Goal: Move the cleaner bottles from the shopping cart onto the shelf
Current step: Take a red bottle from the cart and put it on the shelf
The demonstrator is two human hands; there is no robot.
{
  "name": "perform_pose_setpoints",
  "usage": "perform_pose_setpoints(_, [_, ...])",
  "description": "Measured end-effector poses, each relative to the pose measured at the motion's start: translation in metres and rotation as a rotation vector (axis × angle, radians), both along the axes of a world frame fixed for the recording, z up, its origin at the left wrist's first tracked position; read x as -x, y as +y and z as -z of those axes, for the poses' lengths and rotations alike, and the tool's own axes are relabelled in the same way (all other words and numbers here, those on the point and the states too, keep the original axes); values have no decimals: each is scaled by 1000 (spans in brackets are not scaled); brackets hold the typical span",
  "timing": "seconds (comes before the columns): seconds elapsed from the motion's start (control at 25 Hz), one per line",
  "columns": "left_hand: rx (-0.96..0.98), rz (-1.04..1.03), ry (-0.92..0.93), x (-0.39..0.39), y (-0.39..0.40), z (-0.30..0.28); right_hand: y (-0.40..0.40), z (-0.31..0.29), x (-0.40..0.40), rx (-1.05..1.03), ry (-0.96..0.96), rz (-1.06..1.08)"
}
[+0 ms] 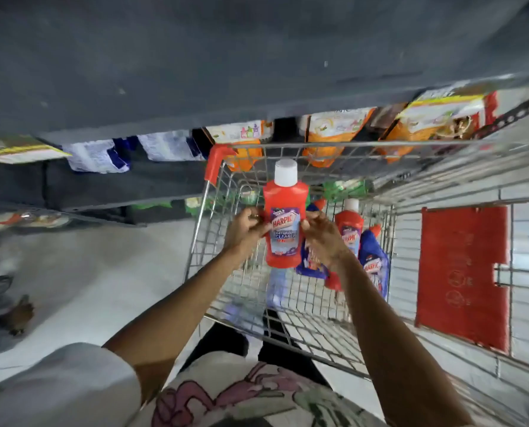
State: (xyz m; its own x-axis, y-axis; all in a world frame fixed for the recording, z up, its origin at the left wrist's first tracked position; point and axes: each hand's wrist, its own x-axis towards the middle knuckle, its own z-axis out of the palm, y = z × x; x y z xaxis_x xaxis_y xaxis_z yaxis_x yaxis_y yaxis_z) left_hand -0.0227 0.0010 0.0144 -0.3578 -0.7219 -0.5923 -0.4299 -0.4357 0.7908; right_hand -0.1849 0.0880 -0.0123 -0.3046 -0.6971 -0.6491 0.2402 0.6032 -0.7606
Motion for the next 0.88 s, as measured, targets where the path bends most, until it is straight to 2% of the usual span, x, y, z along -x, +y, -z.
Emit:
perform_pose_setpoints(0.16, [175, -58, 205, -7, -20, -86, -25, -77, 10, 403, 36, -58])
perform_pose_setpoints(0.24, [282, -71, 307, -21, -36, -130, -49, -124, 4, 594, -24, -99])
perform_pose_setpoints(0.36, [409, -96, 425, -51, -68, -187, -92, -189, -16, 745, -20, -147])
perform_pose_setpoints(0.6, [624, -135, 454, -133, -138, -259, -179, -270, -92, 882, 14, -198])
perform_pose_setpoints(0.88, [698, -259, 412, -238, -225, -273, -286, -281, -209, 880, 13, -198])
